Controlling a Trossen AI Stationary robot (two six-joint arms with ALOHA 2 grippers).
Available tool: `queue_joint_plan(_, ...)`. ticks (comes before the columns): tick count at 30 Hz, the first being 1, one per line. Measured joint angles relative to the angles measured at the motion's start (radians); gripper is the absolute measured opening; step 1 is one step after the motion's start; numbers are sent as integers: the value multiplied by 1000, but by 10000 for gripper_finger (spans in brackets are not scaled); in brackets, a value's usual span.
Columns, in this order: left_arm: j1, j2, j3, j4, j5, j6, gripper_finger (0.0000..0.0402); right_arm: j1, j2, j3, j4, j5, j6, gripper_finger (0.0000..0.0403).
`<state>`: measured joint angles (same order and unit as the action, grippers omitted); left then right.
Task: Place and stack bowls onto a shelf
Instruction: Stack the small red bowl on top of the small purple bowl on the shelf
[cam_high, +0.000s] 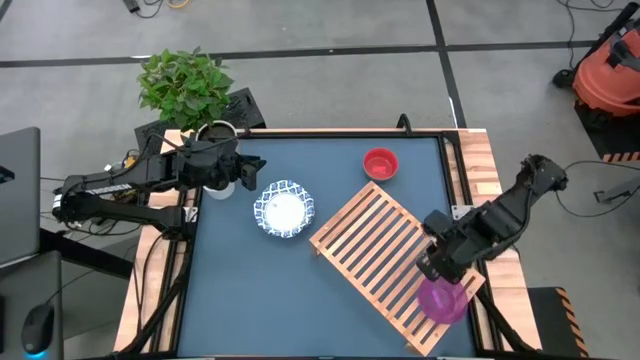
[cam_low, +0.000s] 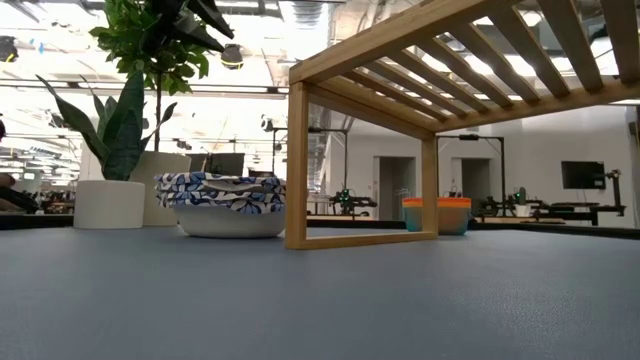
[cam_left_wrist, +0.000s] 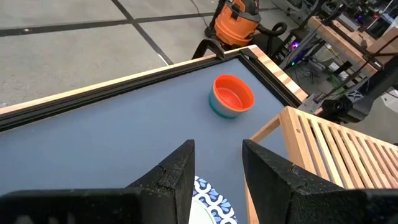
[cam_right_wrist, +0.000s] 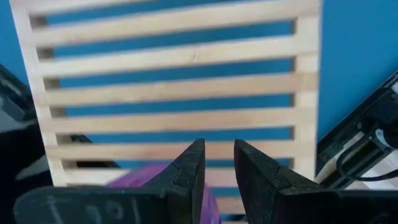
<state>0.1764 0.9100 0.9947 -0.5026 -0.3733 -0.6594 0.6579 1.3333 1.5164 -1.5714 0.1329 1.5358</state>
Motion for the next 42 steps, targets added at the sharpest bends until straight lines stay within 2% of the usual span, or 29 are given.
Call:
queue_joint_plan(5, 0, 0, 0, 0, 10, -2, 118, -100, -45, 1, 5, 14, -37, 113)
queue_joint_plan(12, 0, 0, 0, -1, 21, -3, 118, -270, -119, 1, 26, 183, -69, 113)
queue_joint_plan(19, 0, 0, 0, -1, 21, -19, 118, -474, -153, 1, 203, 290, -327, 113)
queue_joint_plan(28, 0, 0, 0, 0, 21, -33, 118, -678, -128, 1, 387, 291, -649, 113)
queue_joint_plan(35, 0, 0, 0, 0, 20, -33, 118, -749, -104, 1, 522, 290, -775, 113)
queue_joint_plan(38, 0, 0, 0, -1, 21, -37, 118, -775, -98, 1, 535, 288, -854, 113)
queue_joint_plan(42, 0, 0, 0, -4, 41, -42, 118, -813, -84, 0, 515, 288, -853, 113)
